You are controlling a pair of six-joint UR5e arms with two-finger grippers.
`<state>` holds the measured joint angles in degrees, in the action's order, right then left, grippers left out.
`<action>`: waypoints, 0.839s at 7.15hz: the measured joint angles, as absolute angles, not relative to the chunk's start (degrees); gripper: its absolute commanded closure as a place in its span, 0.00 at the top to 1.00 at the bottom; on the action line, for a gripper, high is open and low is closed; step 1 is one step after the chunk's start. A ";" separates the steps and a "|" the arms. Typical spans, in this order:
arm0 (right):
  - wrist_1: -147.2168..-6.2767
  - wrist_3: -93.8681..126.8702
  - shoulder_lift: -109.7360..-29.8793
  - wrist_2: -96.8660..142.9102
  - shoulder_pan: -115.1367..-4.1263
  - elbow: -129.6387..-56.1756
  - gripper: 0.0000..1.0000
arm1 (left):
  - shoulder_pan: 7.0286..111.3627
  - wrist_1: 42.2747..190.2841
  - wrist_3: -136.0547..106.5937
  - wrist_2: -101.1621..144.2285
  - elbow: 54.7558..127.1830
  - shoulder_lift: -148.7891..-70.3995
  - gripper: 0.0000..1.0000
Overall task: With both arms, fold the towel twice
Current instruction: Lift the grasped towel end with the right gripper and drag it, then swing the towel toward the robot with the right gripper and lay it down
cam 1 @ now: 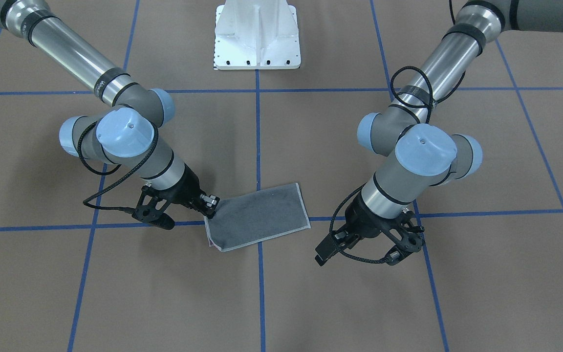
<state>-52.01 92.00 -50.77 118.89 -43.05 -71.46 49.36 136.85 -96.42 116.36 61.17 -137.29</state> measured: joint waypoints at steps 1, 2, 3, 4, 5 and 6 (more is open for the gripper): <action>-52.31 91.98 -51.11 120.58 -45.11 -71.46 0.00 | 49.53 136.85 -96.39 116.56 61.17 -137.29 1.00; -53.23 92.00 -51.59 122.22 -46.75 -71.55 0.00 | 49.84 136.83 -96.33 116.99 61.17 -137.28 1.00; -54.31 92.04 -52.24 124.03 -47.61 -71.91 0.00 | 50.11 136.79 -96.21 117.31 61.17 -137.28 1.00; -54.87 92.10 -53.45 126.16 -47.93 -72.76 0.00 | 50.35 136.77 -96.05 117.51 61.10 -137.29 1.00; -55.17 92.29 -55.86 128.10 -48.05 -75.35 0.00 | 50.74 136.76 -95.62 117.91 60.84 -137.29 1.00; -56.00 92.72 -58.78 129.69 -47.89 -79.86 0.00 | 51.12 136.76 -94.75 118.48 60.28 -137.29 1.00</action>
